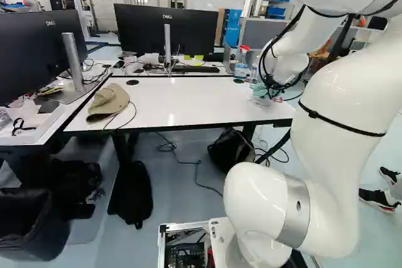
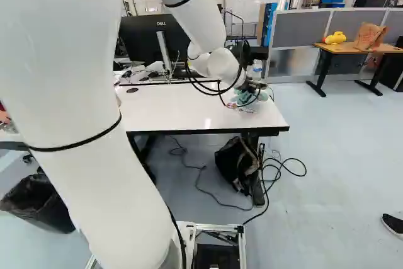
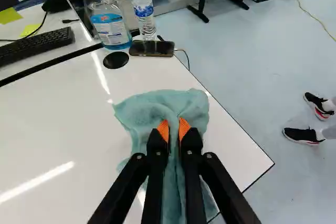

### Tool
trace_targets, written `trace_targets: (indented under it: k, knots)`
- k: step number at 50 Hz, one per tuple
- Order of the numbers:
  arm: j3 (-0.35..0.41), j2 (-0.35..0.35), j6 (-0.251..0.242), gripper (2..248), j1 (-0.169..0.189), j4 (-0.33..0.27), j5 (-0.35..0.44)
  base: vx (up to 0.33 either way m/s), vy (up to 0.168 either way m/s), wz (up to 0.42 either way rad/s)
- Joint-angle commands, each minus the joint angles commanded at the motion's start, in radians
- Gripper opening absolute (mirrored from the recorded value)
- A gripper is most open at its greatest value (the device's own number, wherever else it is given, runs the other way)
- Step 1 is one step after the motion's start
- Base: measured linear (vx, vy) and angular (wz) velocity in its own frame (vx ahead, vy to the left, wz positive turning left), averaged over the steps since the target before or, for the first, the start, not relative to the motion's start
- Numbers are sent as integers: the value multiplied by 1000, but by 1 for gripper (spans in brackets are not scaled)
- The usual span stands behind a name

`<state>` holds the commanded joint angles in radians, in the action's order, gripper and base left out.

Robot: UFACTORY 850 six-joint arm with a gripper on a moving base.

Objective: Clean the table with the green towel

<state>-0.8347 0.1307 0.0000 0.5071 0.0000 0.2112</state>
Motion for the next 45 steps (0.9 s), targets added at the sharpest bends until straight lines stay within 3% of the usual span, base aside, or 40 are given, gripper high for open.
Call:
trace_targets:
  k: [45]
  knots:
    - [-29, 107, 0, 42, -5, 0, 0, 0, 0, 0]
